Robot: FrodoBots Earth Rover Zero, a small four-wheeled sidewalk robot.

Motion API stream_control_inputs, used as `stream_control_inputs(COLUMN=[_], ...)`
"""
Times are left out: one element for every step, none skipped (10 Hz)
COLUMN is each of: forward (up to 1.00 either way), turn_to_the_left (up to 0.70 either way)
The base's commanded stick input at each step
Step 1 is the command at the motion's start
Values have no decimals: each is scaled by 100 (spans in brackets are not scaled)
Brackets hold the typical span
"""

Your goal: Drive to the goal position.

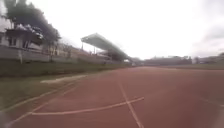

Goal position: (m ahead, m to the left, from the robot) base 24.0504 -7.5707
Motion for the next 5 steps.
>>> stream_control_inputs(forward=[70, 70, 70, 70, 70], turn_to_the_left=[0, 0, 0, 0, 0])
